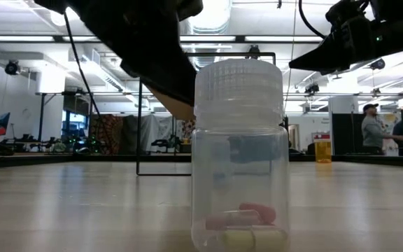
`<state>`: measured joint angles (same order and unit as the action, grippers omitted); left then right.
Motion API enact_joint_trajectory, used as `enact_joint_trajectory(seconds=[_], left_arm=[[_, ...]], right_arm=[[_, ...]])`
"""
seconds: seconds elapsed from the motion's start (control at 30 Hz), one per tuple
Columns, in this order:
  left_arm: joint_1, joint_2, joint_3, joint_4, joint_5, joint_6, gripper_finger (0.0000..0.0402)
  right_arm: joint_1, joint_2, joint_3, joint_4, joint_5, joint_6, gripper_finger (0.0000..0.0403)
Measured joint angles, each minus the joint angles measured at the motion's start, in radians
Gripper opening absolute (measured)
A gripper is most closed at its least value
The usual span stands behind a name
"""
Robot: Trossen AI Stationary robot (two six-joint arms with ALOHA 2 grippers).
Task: Pick and place medicine bottles onto shelf by color
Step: Put the top transparent pill bottle aligned with the other transparent pill bottle on the shelf
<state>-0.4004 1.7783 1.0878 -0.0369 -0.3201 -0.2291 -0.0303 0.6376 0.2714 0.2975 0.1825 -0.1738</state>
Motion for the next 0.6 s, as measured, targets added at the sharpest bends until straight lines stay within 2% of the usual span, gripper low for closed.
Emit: enact_joint_trajectory(seconds=[0.4, 0.6], left_arm=[[0.021, 0.059, -0.005, 0.073, 0.032, 0.003, 0.0236], [0.023, 0.059, -0.01, 0.073, 0.035, 0.001, 0.0201]], right_arm=[[0.0, 0.0, 0.0, 0.0, -0.003, -0.001, 0.0009], [0.0, 0.0, 0.0, 0.0, -0.003, -0.001, 0.0009]])
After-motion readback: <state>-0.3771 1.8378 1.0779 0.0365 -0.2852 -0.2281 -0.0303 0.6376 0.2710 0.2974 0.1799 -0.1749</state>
